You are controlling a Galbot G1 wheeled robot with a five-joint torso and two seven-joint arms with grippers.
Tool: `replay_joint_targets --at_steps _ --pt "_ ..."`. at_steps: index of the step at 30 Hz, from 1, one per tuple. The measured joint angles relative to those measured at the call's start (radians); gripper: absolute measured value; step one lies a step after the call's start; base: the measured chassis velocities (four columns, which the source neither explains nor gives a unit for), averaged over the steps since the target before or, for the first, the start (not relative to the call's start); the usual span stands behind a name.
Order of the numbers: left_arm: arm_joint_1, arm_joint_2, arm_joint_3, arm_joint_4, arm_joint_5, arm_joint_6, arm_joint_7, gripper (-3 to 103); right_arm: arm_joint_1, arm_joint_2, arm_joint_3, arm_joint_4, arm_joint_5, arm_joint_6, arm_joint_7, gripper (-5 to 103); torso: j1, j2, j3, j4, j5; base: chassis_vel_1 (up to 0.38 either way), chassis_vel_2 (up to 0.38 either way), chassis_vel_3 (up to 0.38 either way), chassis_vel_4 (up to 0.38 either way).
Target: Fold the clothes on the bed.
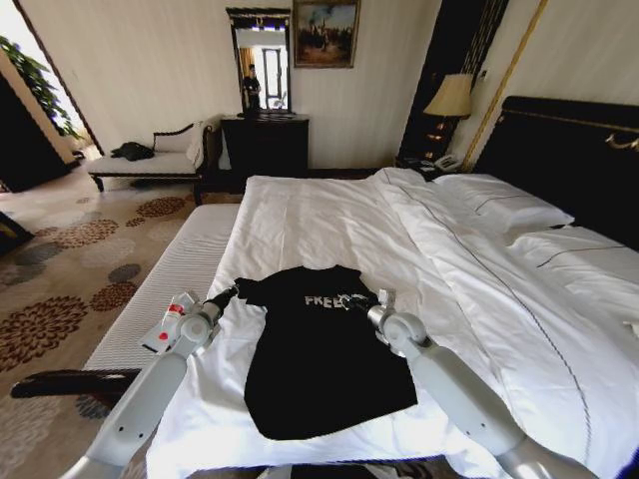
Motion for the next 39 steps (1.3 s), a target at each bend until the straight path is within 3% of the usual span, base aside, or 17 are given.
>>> replay_joint_targets --at_steps 4,7,9,14,16,20,23,26,29,32,35,38,39 --pt "0.006 -0.002 0.0 -0.004 0.004 0.0 -0.001 0 -0.021 -0.019 0.066 -0.035 -0.015 0.019 -0.018 54 0.0 0.0 0.0 0.0001 0.0 0.0 0.0 0.0 0.0" --pt "0.013 -0.005 0.004 -0.013 0.007 0.0 -0.003 0 -0.02 -0.029 0.105 -0.105 -0.016 0.029 -0.034 71 0.0 0.0 0.0 -0.0001 0.0002 0.0 0.0 0.0 0.0" --pt "0.016 -0.005 0.006 -0.017 0.009 0.0 -0.004 0 -0.017 -0.03 0.112 -0.124 -0.009 0.029 -0.035 71 0.0 0.0 0.0 -0.0001 0.0002 0.0 0.0 0.0 0.0" --pt "0.022 -0.005 0.007 -0.028 0.012 0.0 -0.006 0 -0.007 -0.022 0.132 -0.203 0.049 0.015 -0.034 98 0.0 0.0 0.0 0.0003 0.0 0.0 0.0 0.0 0.0" --pt "0.022 -0.005 0.007 -0.029 0.012 0.0 -0.007 0 -0.006 -0.021 0.134 -0.212 0.059 0.012 -0.034 98 0.0 0.0 0.0 0.0002 0.0 0.0 0.0 0.0 0.0" --pt "0.02 -0.002 0.005 -0.031 0.011 0.0 -0.008 0 -0.003 -0.008 0.143 -0.248 0.106 -0.001 -0.034 79 0.0 0.0 0.0 0.0001 0.0001 0.0 0.0 0.0 0.0" --pt "0.02 -0.001 0.005 -0.031 0.01 -0.001 -0.008 0 -0.002 -0.005 0.143 -0.256 0.11 -0.003 -0.035 74 0.0 0.0 0.0 0.0 0.0001 0.0 0.0 0.0 0.0" --pt "0.02 -0.001 0.004 -0.026 0.01 -0.001 -0.007 0 0.002 0.0 0.136 -0.263 0.11 -0.004 -0.036 57 0.0 0.0 0.0 0.0001 0.0 0.0 0.0 0.0 0.0" --pt "0.02 -0.003 0.004 -0.024 0.01 -0.001 -0.007 0 0.007 0.002 0.131 -0.267 0.11 -0.004 -0.036 51 0.0 0.0 0.0 0.0001 0.0 0.0 0.0 0.0 0.0" --pt "0.018 -0.005 0.005 -0.019 0.01 -0.001 -0.004 0 0.013 0.004 0.125 -0.269 0.111 -0.004 -0.033 36 0.0 0.0 0.0 0.0001 0.0 0.0 0.0 0.0 0.0" --pt "0.017 -0.007 0.003 -0.015 0.009 -0.001 -0.002 0 0.013 0.003 0.122 -0.263 0.108 -0.003 -0.03 30 0.0 0.0 0.0 0.0 -0.0001 0.0 0.0 0.0 0.0" --pt "0.017 -0.008 0.002 -0.013 0.009 -0.001 0.0 0 0.011 0.001 0.117 -0.261 0.092 0.005 -0.031 13 0.0 0.0 0.0 0.0 -0.0001 0.0 0.0 0.0 0.0" --pt "0.017 -0.008 0.002 -0.013 0.009 -0.001 0.0 0 0.011 0.001 0.117 -0.261 0.092 0.005 -0.031 13 0.0 0.0 0.0 0.0 -0.0001 0.0 0.0 0.0 0.0"
